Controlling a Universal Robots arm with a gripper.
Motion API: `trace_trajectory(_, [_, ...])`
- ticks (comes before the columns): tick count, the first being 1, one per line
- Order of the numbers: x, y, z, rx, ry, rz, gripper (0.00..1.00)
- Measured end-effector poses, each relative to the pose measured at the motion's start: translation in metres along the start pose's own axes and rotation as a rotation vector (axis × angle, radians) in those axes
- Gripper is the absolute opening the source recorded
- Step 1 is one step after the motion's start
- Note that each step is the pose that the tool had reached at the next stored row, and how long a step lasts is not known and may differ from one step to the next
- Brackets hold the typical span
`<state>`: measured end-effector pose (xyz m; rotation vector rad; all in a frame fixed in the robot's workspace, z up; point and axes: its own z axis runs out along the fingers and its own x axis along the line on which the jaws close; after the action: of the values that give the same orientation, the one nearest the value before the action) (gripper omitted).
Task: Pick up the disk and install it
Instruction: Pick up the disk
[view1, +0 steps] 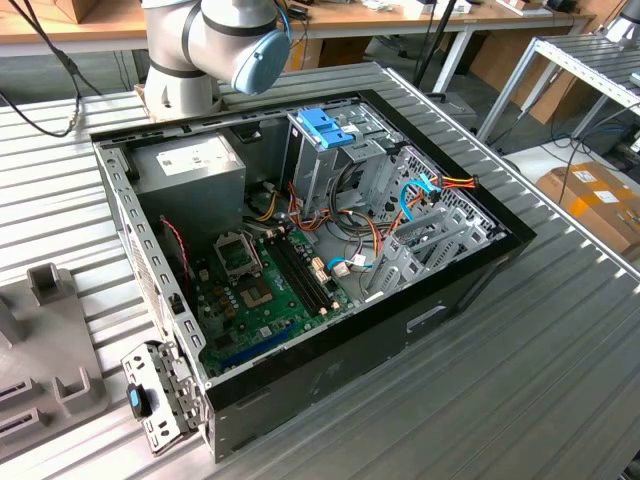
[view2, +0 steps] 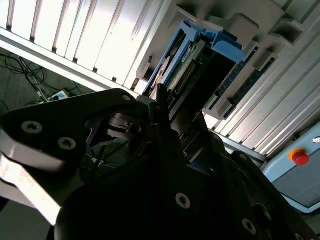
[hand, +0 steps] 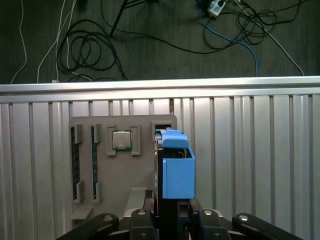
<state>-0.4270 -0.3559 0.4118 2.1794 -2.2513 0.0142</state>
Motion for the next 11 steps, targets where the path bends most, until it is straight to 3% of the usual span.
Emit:
trace_trajectory(4, [0.0, 0.0, -0.0046, -0.0002, 0.0001, 0.0, 0.35])
trace_trajectory(11, [0.0003, 0.0, -0.024, 0.0, 0.0, 0.0, 0.35])
